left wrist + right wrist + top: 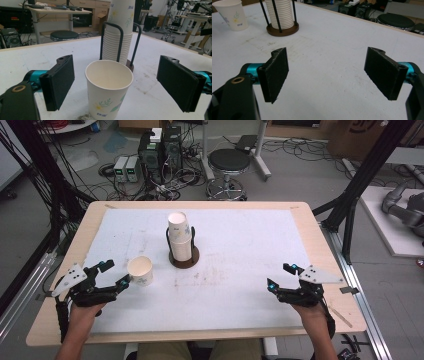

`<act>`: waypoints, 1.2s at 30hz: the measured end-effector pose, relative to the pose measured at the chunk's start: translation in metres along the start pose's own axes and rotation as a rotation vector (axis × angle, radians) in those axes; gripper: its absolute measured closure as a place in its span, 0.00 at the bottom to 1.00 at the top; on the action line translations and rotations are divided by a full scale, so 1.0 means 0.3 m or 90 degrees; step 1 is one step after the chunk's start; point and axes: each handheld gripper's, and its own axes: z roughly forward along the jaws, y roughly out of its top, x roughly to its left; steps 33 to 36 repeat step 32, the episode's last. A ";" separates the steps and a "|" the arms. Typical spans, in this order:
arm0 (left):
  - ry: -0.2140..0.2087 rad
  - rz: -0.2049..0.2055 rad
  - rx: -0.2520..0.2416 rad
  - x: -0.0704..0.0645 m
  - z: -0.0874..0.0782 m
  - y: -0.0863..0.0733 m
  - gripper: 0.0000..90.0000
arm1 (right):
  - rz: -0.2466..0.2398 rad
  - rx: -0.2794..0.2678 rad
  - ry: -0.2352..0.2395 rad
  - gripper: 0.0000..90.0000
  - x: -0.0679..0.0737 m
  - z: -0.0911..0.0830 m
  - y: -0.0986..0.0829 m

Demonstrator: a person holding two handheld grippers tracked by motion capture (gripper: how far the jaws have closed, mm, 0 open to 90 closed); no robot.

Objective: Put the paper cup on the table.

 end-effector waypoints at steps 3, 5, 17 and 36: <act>0.004 -0.001 -0.003 0.000 -0.006 -0.001 0.16 | 0.000 -0.002 0.000 0.22 0.004 0.000 0.004; 0.005 -0.002 -0.004 0.000 -0.008 -0.001 0.16 | -0.004 -0.001 0.001 0.22 0.006 0.001 0.005; 0.002 0.003 -0.002 -0.002 -0.005 -0.002 0.17 | -0.003 -0.001 0.003 0.22 0.007 0.002 0.004; 0.003 0.000 0.003 -0.001 0.003 -0.006 0.17 | -0.003 -0.001 0.007 0.22 0.001 0.004 0.000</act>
